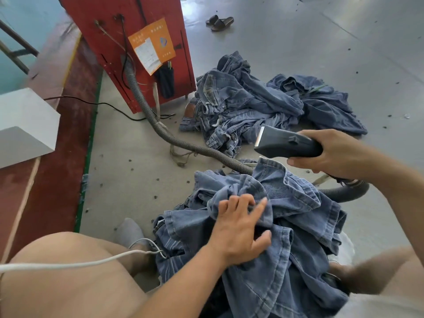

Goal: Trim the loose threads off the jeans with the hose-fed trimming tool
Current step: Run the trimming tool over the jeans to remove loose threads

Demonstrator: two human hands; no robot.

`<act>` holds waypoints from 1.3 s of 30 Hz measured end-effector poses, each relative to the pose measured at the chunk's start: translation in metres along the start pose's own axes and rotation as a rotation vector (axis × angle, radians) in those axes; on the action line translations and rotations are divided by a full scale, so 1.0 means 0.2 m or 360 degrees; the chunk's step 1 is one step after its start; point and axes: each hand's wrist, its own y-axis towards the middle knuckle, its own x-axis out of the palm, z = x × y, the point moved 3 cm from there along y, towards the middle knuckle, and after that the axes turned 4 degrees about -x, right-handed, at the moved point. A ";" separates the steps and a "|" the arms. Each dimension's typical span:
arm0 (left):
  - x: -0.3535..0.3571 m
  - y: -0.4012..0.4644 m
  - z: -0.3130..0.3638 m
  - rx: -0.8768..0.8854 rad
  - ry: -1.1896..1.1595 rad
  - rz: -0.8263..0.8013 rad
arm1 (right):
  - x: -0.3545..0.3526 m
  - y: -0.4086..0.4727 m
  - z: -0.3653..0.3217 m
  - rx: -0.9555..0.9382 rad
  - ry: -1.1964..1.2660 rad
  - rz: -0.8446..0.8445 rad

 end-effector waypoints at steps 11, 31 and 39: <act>-0.10 0.11 -0.27 -0.0853 0.0153 -0.0253 | 0.05 0.01 0.03 0.0031 -0.0105 -0.0162; -0.05 0.07 -0.14 -0.0898 -0.1402 0.0013 | 0.13 0.15 0.06 0.0164 -0.0158 -0.0009; -0.04 0.15 -0.52 -0.1240 -0.0097 -0.0476 | 0.41 0.12 0.09 0.0084 -0.0337 -0.0332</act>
